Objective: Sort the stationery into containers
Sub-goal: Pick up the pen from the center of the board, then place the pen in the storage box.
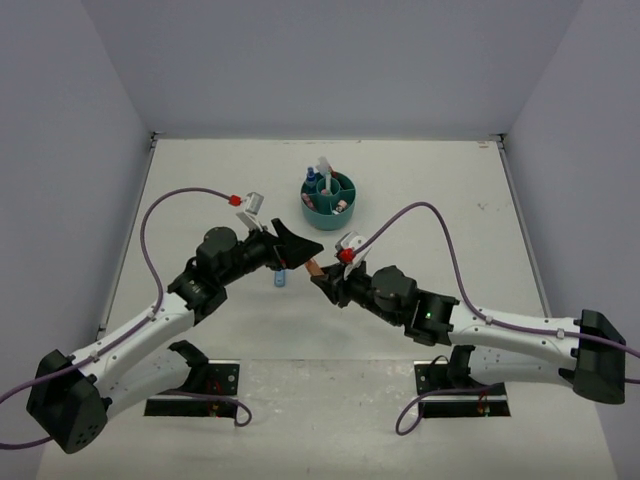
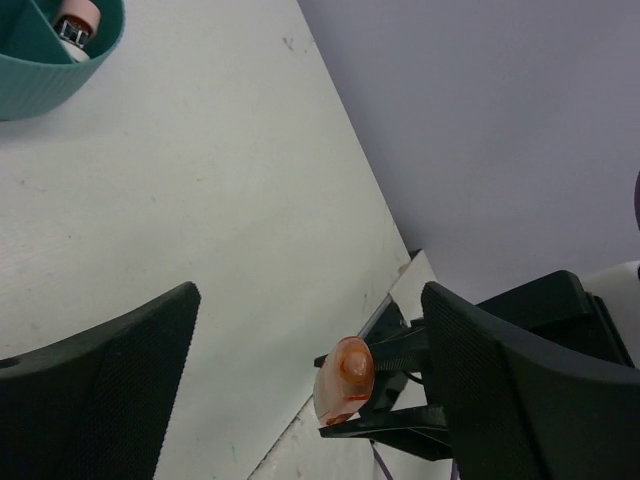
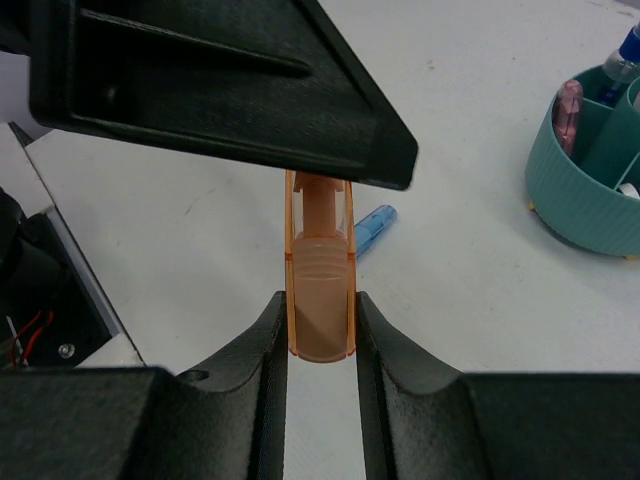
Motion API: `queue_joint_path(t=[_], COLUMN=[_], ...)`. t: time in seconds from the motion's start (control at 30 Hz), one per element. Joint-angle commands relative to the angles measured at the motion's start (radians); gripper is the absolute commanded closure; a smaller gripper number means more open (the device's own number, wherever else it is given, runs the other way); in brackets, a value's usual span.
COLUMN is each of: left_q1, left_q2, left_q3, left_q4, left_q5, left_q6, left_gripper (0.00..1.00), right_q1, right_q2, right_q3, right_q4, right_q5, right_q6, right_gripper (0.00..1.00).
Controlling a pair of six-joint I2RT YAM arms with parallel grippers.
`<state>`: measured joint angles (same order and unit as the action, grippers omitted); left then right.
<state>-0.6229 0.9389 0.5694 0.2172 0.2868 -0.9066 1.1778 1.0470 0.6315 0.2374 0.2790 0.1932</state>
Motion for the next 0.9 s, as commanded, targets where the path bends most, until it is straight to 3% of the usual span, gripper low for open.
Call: queue_joint_path(t=[0.0,0.07,0.1,0.33,0.4,0.47,0.6,0.63,0.7,0.73,0.77,0.87], left_q1=[-0.014,-0.014,-0.014,-0.017,-0.02,-0.021,-0.023,-0.023,-0.023,-0.023,-0.023,-0.021], left_q2=[-0.009,-0.009,-0.009,0.016,0.026,0.037,0.06,0.074,0.11,0.138,0.167,0.296], left_q3=[0.026,0.023,0.021,0.032,0.036,0.04,0.044,0.049,0.07,0.11,0.152,0.278], left_q4=[0.124,0.093,0.086,0.098,0.104,0.109,0.124,0.126,0.1,0.049,0.007,-0.075], left_q5=[0.016,-0.002,-0.004,0.04,0.046,0.054,0.063,0.052,-0.035,-0.119,-0.199,-0.474], left_q6=[-0.012,-0.008,-0.007,0.006,0.015,0.02,0.028,0.038,0.057,0.073,0.088,0.102], left_gripper=[0.24,0.53,0.61,0.66,0.76,0.96,1.0,1.0,1.0,1.0,1.0,1.0], right_q1=[0.025,0.03,0.031,0.033,0.035,0.034,0.034,0.034,0.034,0.033,0.033,0.026], right_q2=[-0.012,-0.013,-0.011,0.043,0.05,0.054,0.058,0.055,0.047,0.041,0.034,-0.007], right_q3=[0.019,0.016,0.02,0.069,0.076,0.079,0.08,0.079,0.083,0.093,0.102,0.128], right_q4=[0.089,0.097,0.095,0.058,0.056,0.055,0.048,0.032,-0.011,-0.053,-0.099,-0.293], right_q5=[0.083,0.104,0.114,0.135,0.133,0.141,0.164,0.179,0.231,0.317,0.39,0.605], right_q6=[-0.061,-0.063,-0.064,-0.066,-0.066,-0.064,-0.063,-0.059,-0.037,-0.004,0.031,0.171], right_gripper=[1.0,1.0,1.0,1.0,1.0,1.0,1.0,0.8,0.24,0.09,0.01,0.01])
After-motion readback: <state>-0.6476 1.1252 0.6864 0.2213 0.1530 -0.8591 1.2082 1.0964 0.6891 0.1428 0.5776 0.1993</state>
